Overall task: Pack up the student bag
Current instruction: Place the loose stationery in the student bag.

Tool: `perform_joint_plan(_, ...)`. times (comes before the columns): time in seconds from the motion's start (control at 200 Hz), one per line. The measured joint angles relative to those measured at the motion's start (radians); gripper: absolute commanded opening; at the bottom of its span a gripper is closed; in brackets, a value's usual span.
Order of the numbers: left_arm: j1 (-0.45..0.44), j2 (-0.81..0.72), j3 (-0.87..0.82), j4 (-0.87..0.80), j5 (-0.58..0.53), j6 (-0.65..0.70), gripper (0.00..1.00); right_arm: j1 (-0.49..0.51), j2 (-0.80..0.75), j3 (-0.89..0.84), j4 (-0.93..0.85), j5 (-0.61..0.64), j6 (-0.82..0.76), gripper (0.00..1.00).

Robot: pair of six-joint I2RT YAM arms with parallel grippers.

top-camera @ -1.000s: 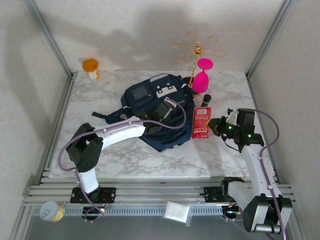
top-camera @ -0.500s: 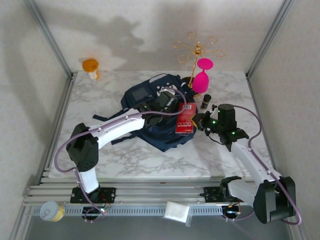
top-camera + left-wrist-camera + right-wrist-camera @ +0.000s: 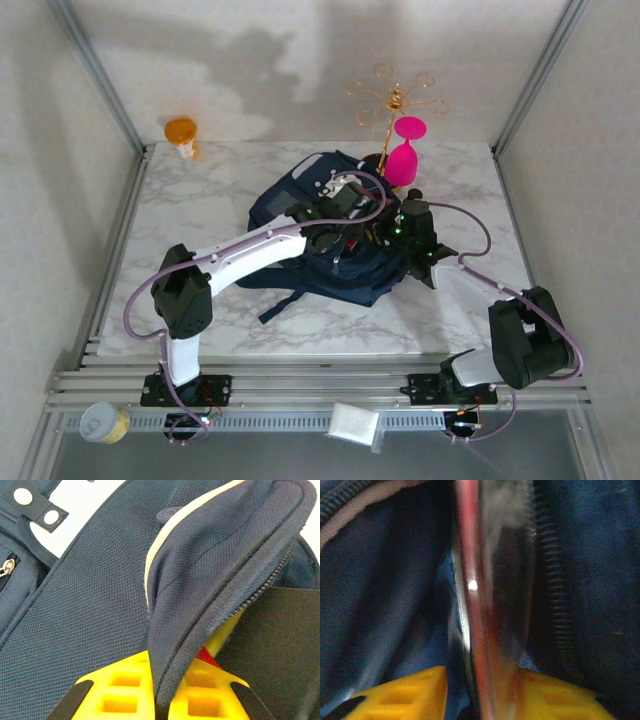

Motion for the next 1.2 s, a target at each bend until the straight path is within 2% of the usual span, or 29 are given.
perform_joint_plan(0.195,0.020,-0.005,-0.017,0.027,0.044,-0.028,0.00,0.001,-0.037,0.004,-0.055,0.000,-0.080,0.41)
perform_joint_plan(0.28,0.022,-0.007,-0.018,0.031,0.051,-0.030,0.00,0.001,-0.036,0.021,-0.116,-0.005,-0.133,0.28)
perform_joint_plan(0.365,0.023,-0.011,-0.026,0.038,0.059,-0.033,0.00,0.001,-0.035,0.023,-0.150,-0.013,-0.164,0.26)
perform_joint_plan(0.416,0.024,-0.013,-0.032,0.042,0.064,-0.034,0.00,0.001,-0.030,0.023,-0.155,-0.019,-0.175,0.20)
perform_joint_plan(0.481,0.024,-0.014,-0.037,0.048,0.070,-0.038,0.00,0.002,-0.013,0.023,-0.148,-0.033,-0.182,0.13)
perform_joint_plan(0.701,0.029,-0.017,-0.060,0.063,0.067,-0.065,0.00,0.044,0.120,0.074,-0.026,-0.031,-0.156,0.09)
perform_joint_plan(0.756,0.044,-0.020,-0.064,0.063,0.059,-0.069,0.00,0.056,0.153,0.095,0.006,-0.015,-0.152,0.12)
perform_joint_plan(0.811,0.056,-0.024,-0.068,0.061,0.045,-0.074,0.00,0.067,0.177,0.111,0.032,0.000,-0.151,0.22)
perform_joint_plan(0.861,0.061,-0.027,-0.068,0.061,0.038,-0.081,0.00,0.076,0.185,0.116,0.045,0.016,-0.153,0.25)
perform_joint_plan(0.931,0.063,-0.033,-0.072,0.062,0.035,-0.086,0.00,0.083,0.182,0.113,0.041,0.028,-0.166,0.31)
perform_joint_plan(1.056,0.063,-0.049,-0.088,0.072,0.036,-0.089,0.00,0.084,0.133,0.101,-0.031,0.042,-0.227,0.49)
perform_joint_plan(1.111,0.063,-0.056,-0.088,0.077,0.040,-0.089,0.00,0.078,0.089,0.085,-0.066,0.045,-0.254,0.49)
perform_joint_plan(1.202,0.063,-0.061,-0.095,0.092,0.046,-0.089,0.00,0.062,0.009,0.065,-0.134,0.025,-0.289,0.44)
